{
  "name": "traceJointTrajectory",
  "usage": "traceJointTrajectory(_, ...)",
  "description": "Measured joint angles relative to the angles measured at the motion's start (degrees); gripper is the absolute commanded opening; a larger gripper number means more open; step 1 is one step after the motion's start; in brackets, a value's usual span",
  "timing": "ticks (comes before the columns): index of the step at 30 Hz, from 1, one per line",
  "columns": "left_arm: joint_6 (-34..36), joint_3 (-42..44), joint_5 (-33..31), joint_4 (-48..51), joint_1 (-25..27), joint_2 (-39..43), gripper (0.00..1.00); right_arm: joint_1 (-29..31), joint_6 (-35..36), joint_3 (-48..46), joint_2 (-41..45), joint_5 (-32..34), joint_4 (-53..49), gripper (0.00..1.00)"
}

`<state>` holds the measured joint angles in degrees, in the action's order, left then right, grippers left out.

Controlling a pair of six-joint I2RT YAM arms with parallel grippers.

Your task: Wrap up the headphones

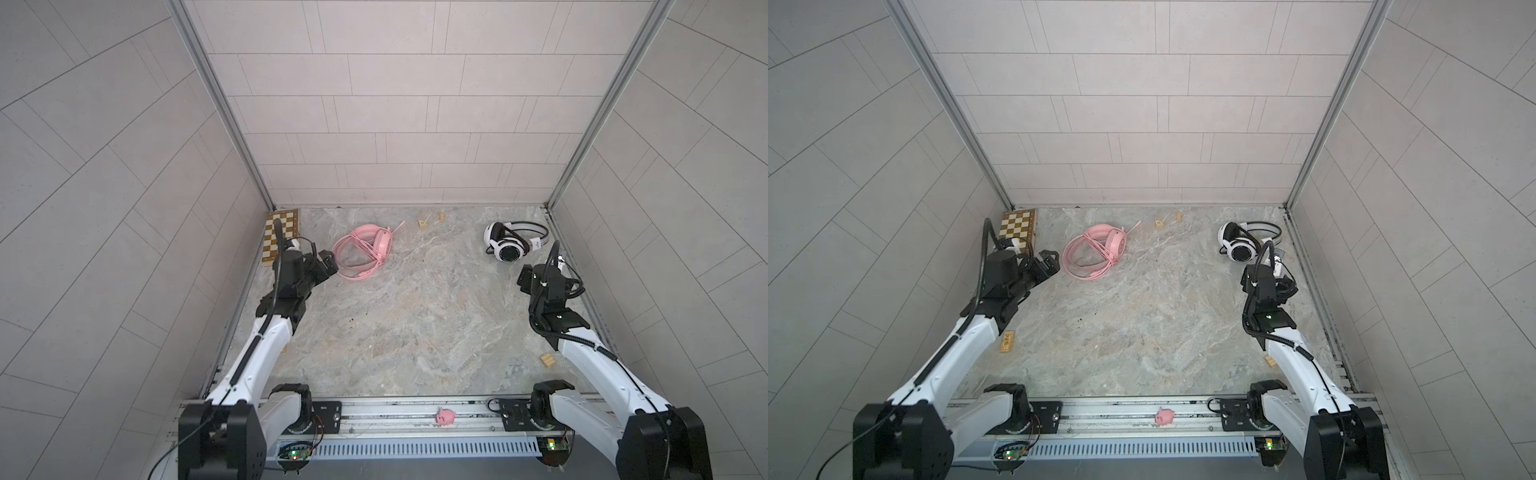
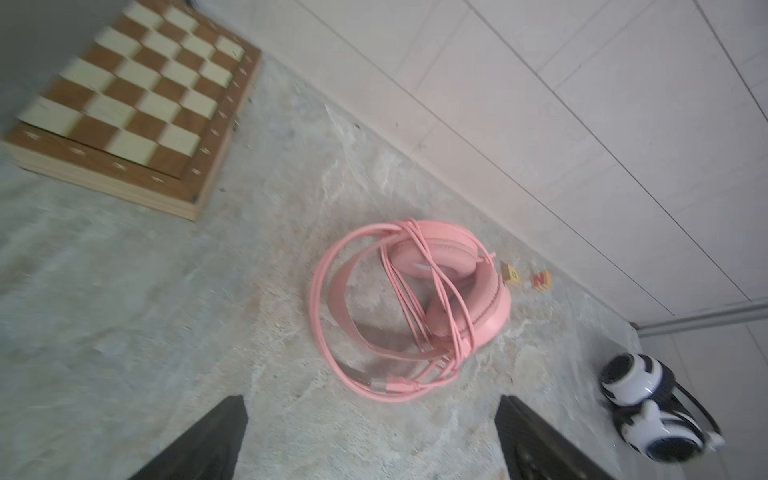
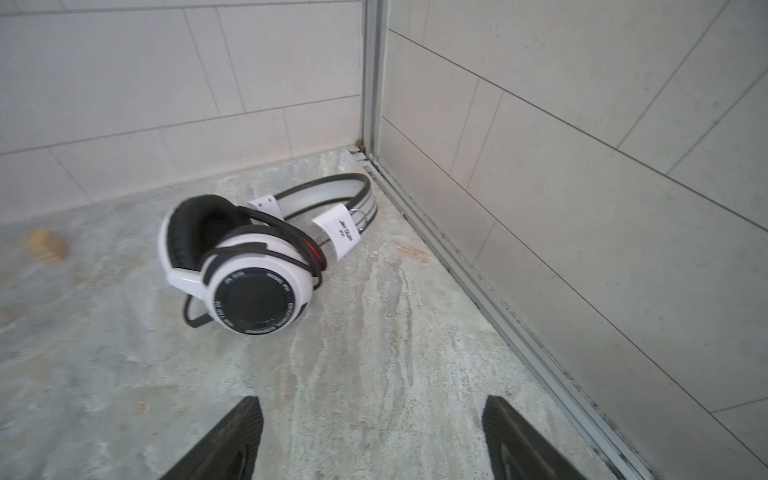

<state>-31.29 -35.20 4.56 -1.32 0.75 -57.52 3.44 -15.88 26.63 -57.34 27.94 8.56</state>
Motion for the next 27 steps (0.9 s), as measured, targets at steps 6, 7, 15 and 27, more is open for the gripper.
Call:
traceJointTrajectory(6,8.76,13.53,-10.12,-10.19,0.00,6.03,1.00,-0.50,6.80,-13.51,-9.66,-0.79,21.97,0.84)
traceJointTrajectory(7,9.97,15.23,-10.99,-11.98,-0.02,5.95,1.00,-0.50,7.28,-14.23,-11.26,-1.25,24.37,0.84)
traceJointTrajectory(15,16.94,23.54,-13.31,-32.74,-0.02,-6.71,1.00,-0.46,10.34,-15.17,-24.87,-8.09,49.33,0.91)
traceJointTrajectory(27,26.36,22.16,-12.22,-46.58,-0.37,-16.44,1.00,0.15,13.62,-14.84,-34.32,-13.86,63.23,0.99)
